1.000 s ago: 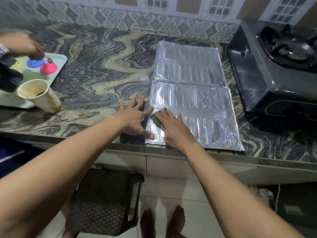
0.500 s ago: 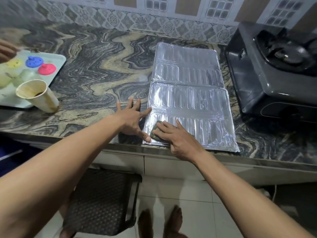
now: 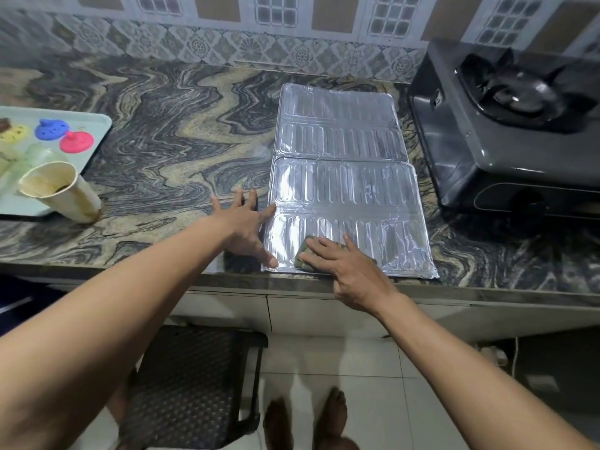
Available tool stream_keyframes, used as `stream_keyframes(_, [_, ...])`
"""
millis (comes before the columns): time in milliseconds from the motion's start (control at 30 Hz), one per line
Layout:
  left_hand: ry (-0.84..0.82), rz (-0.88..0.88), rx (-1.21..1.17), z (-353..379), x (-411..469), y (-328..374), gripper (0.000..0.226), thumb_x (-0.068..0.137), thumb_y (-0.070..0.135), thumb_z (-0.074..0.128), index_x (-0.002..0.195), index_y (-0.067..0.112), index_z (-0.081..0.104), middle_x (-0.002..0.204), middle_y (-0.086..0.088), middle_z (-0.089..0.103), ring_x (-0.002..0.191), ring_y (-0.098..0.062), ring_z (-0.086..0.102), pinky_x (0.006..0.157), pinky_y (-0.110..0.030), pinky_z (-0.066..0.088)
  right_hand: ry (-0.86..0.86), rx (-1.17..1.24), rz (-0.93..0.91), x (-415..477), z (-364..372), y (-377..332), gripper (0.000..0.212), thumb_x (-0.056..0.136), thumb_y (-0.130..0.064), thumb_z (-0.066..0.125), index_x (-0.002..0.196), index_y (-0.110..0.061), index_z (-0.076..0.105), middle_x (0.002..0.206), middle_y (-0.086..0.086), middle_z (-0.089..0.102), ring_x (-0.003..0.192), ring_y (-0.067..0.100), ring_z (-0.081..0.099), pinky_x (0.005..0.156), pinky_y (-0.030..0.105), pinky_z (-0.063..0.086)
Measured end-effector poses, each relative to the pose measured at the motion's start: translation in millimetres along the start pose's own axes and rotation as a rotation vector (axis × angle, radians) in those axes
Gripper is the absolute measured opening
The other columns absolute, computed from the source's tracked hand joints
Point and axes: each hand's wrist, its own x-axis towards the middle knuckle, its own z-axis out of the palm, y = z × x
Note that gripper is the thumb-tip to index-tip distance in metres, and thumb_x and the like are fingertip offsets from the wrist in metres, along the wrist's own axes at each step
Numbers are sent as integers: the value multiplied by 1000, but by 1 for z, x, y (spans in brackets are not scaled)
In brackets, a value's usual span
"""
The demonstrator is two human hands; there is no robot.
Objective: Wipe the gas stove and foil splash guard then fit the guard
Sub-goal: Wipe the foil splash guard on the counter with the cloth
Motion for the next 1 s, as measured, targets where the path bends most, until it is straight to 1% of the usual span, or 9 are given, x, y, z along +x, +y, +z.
stream_keyframes(100, [11,-20,10,0,-1,6,123,63,94,45,155,37,-12,162,-13,-23,148,-39,-20,109,-76,-9,29,-43,89,-11,3,1,80,83,3,39,156,-28,27,164,-7,13,152,13,8,123,44,-6])
stream_keyframes(167, [43,-28,47,3,-2,11,125,62,97,38,156,34,-12,162,-13,-22,149,-39,-17,109,-76,-8,65,-59,161,-15,8,1,80,84,1,39,157,-29,22,165,-6,11,152,14,7,122,41,-8])
stream_keyframes(367, [94,-34,97,4,-3,18,135,56,95,48,158,25,-7,162,-15,-21,148,-41,-16,109,-76,-4,92,-63,318,-17,12,0,85,85,-4,47,159,-25,9,166,0,1,153,15,-2,118,39,-14])
stream_keyframes(500, [113,-22,129,1,-4,26,132,61,89,55,159,21,0,164,-10,-16,149,-41,-13,108,-78,-1,88,-33,449,-20,2,4,87,86,0,43,159,-20,1,166,3,-6,153,18,-6,121,44,-9])
stream_keyframes(600, [115,-7,150,-3,-6,33,122,68,82,60,159,23,3,166,-6,-9,151,-39,-8,107,-79,0,71,-21,510,-23,-5,12,86,89,-3,48,158,-16,-2,166,9,-7,152,22,-8,122,47,-7])
stream_keyframes(733, [86,-28,128,-7,-8,40,116,73,75,64,159,29,1,166,-4,-8,151,-38,-6,108,-79,1,73,-22,550,-32,-13,27,86,91,-3,50,158,-13,-2,165,12,-6,152,25,-7,122,50,-2])
stream_keyframes(833, [64,-43,122,-12,-10,49,113,75,66,70,159,27,5,167,-3,-1,151,-39,-5,108,-79,3,89,-7,569,-39,-16,40,77,96,-7,45,158,-11,0,166,12,-4,153,25,-5,123,47,-3])
stream_keyframes(900, [58,-33,110,-15,-10,61,108,78,57,72,159,30,7,167,-1,3,151,-38,-5,108,-79,2,126,44,575,-41,-16,46,70,99,-8,44,158,-10,6,165,13,1,153,24,-3,123,44,-4])
stream_keyframes(1000, [86,-5,32,-11,-5,81,94,85,51,64,157,38,5,167,-3,6,151,-38,-5,108,-79,0,153,98,555,-42,-17,50,63,97,-5,45,154,-10,18,165,16,8,153,25,3,123,42,-1])
